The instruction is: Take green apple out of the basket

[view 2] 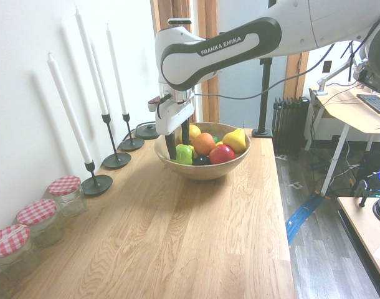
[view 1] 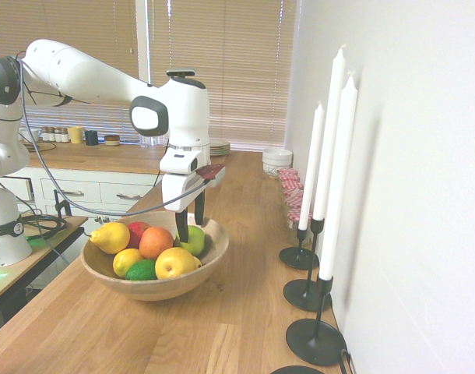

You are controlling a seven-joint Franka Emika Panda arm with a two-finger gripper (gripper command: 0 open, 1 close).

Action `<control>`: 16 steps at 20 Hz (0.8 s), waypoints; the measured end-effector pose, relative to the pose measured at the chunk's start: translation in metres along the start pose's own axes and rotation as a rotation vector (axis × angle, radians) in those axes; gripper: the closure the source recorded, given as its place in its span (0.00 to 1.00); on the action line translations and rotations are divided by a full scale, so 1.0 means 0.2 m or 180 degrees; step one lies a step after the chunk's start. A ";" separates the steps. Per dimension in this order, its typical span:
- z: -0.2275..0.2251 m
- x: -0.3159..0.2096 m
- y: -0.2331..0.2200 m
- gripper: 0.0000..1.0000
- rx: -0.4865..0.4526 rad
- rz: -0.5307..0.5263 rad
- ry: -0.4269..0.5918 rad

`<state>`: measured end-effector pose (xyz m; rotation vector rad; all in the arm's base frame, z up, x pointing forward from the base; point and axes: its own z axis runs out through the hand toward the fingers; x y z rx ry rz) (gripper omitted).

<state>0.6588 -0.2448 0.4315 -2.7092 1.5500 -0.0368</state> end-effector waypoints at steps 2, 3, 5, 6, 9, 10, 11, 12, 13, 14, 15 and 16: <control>0.04 0.02 0.02 0.00 -0.0005 0.0010 -0.0024; 0.05 0.03 0.03 0.00 -0.0001 0.0016 -0.0034; 0.07 0.04 0.03 0.00 0.0015 0.0023 -0.0048; 0.07 0.04 0.03 0.00 0.0019 0.0023 -0.0053; 0.08 0.04 0.03 1.00 0.0037 0.0011 -0.0081; 0.08 0.04 0.03 1.00 0.0041 0.0007 -0.0086; 0.08 0.04 0.03 1.00 0.0044 0.0005 -0.0088; 0.09 0.04 0.03 1.00 0.0047 0.0005 -0.0090; 0.09 0.04 0.03 1.00 0.0051 0.0005 -0.0089; 0.09 0.04 0.03 1.00 0.0053 0.0005 -0.0088; 0.09 0.04 0.03 1.00 0.0054 0.0005 -0.0089; 0.09 0.04 0.03 1.00 0.0055 0.0004 -0.0089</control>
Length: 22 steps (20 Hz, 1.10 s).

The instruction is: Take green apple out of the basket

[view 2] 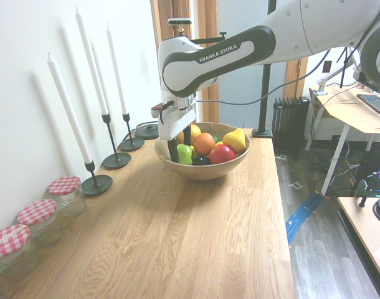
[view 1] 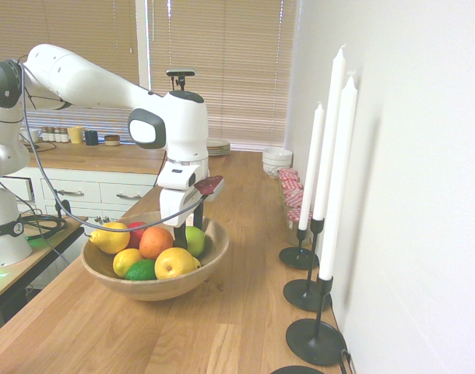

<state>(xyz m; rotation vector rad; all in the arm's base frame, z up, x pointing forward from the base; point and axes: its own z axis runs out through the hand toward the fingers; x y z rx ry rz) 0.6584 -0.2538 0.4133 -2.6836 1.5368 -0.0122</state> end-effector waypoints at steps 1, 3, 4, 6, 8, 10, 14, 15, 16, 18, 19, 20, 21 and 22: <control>0.01 0.00 0.00 1.00 -0.0001 -0.0002 -0.0001; 0.04 0.00 0.01 1.00 -0.0017 -0.0006 -0.0020; 0.06 -0.01 0.02 1.00 -0.0025 -0.0008 -0.0029; 0.08 0.00 0.03 1.00 -0.0035 -0.0011 -0.0040; 0.09 0.00 0.03 1.00 -0.0034 -0.0015 -0.0039; 0.09 0.00 0.03 1.00 -0.0033 -0.0017 -0.0037; 0.03 -0.02 0.02 1.00 0.0013 -0.0038 0.0008; -0.02 -0.04 0.00 1.00 0.0048 -0.0058 0.0042; -0.10 -0.06 -0.01 1.00 0.0094 -0.0084 0.0085; -0.27 -0.12 -0.04 1.00 0.0176 -0.0140 0.0144; -0.35 -0.16 -0.05 1.00 0.0212 -0.0164 0.0167; -0.42 -0.19 -0.07 1.00 0.0246 -0.0188 0.0188; -0.49 -0.23 -0.08 1.00 0.0276 -0.0210 0.0206; -0.54 -0.27 -0.11 1.00 0.0303 -0.0240 0.0223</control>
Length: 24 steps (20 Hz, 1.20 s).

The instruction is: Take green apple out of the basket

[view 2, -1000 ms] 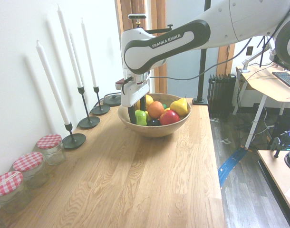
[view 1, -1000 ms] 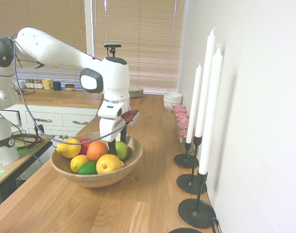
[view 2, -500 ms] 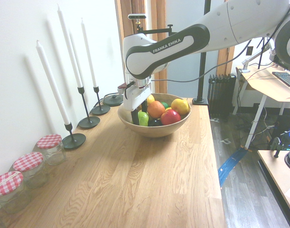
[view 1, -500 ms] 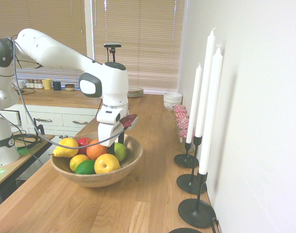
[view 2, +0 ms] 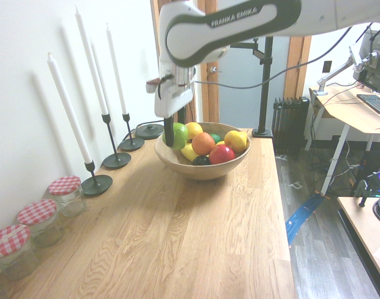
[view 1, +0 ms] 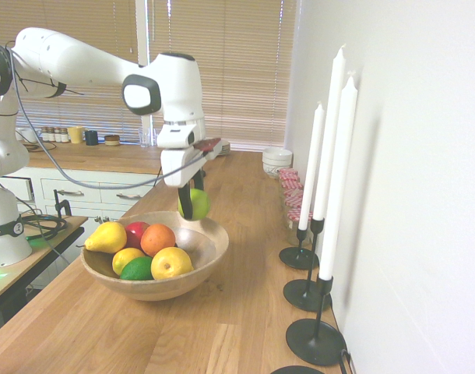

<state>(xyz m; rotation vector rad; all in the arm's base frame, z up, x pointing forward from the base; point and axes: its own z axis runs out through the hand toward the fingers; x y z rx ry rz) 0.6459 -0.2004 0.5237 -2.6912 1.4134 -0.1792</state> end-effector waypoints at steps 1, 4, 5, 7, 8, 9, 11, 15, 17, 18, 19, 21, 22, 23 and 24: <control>-0.05 -0.04 -0.04 1.00 0.0029 -0.0029 0.0017; -0.17 -0.21 -0.23 1.00 0.0097 -0.0154 0.0049; -0.20 -0.28 -0.30 1.00 0.0116 -0.0210 0.0055; -0.25 -0.46 -0.44 1.00 0.0139 -0.0328 0.0075; -0.27 -0.54 -0.51 1.00 0.0146 -0.0384 0.0095; -0.30 -0.63 -0.56 1.00 0.0154 -0.0427 0.0118; -0.34 -0.75 -0.64 1.00 0.0141 -0.0474 0.0180; -0.31 -0.92 -0.65 1.00 0.0077 -0.0449 0.0223; -0.26 -0.99 -0.62 1.00 0.0075 -0.0459 0.0205; -0.23 -1.03 -0.60 1.00 0.0071 -0.0463 0.0190; -0.20 -1.07 -0.59 1.00 0.0067 -0.0465 0.0177; -0.11 -1.11 -0.55 1.00 0.0036 -0.0446 0.0144; -0.05 -1.11 -0.53 1.00 0.0008 -0.0432 0.0126; 0.02 -1.10 -0.50 1.00 -0.0024 -0.0411 0.0108; 0.10 -1.08 -0.47 1.00 -0.0053 -0.0380 0.0094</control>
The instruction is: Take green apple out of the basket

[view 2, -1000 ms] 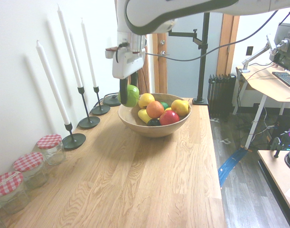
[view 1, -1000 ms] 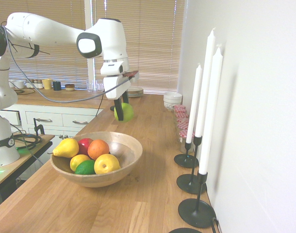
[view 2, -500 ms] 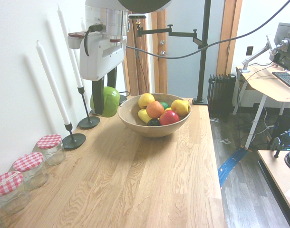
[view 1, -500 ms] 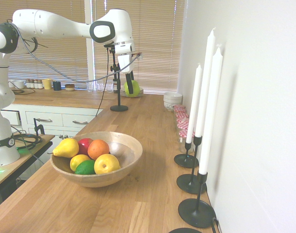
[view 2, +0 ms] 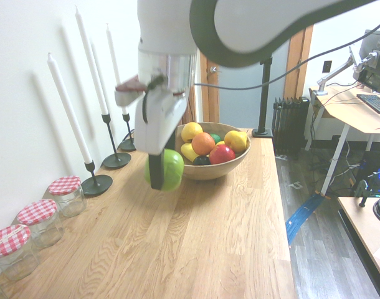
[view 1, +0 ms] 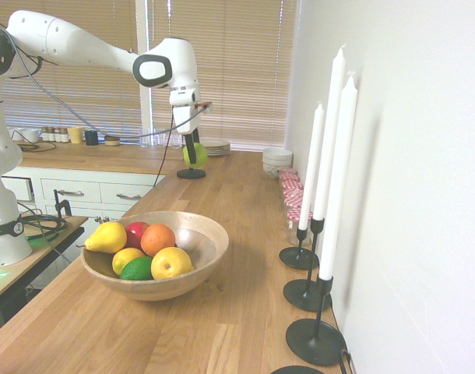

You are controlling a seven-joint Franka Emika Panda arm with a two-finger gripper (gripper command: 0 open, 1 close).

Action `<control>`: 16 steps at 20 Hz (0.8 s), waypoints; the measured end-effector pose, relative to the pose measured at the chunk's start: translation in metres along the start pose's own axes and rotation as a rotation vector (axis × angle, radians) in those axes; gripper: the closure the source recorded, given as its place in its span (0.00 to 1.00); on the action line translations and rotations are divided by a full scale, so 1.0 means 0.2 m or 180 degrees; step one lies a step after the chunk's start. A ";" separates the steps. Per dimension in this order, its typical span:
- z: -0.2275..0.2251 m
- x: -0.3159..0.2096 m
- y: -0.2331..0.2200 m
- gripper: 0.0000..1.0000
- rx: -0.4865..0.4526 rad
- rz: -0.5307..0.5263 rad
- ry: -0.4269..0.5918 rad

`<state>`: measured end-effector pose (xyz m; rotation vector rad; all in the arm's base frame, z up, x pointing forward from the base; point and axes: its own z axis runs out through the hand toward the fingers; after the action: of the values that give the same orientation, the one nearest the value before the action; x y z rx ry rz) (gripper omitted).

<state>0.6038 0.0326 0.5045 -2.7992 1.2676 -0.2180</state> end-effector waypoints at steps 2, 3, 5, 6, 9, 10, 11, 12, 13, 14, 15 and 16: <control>0.16 0.05 0.06 1.00 -0.0060 0.0077 -0.0026; 0.23 0.08 0.08 1.00 -0.0094 0.0113 -0.0039; 0.36 0.13 0.11 1.00 -0.0155 0.0164 -0.0058; 0.41 0.15 0.12 1.00 -0.0177 0.0173 -0.0064; 0.51 0.15 0.11 1.00 -0.0231 0.0162 -0.0095; 0.53 0.15 0.10 1.00 -0.0242 0.0155 -0.0103; 0.54 0.15 0.10 1.00 -0.0250 0.0150 -0.0107; 0.55 0.15 0.09 1.00 -0.0256 0.0148 -0.0111; 0.55 0.15 0.09 1.00 -0.0261 0.0148 -0.0115; 0.56 0.15 0.09 1.00 -0.0268 0.0149 -0.0120; 0.57 0.15 0.10 1.00 -0.0277 0.0152 -0.0126; 0.58 0.15 0.10 1.00 -0.0287 0.0157 -0.0131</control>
<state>0.6270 -0.0040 0.3899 -2.8263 1.3688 -0.1024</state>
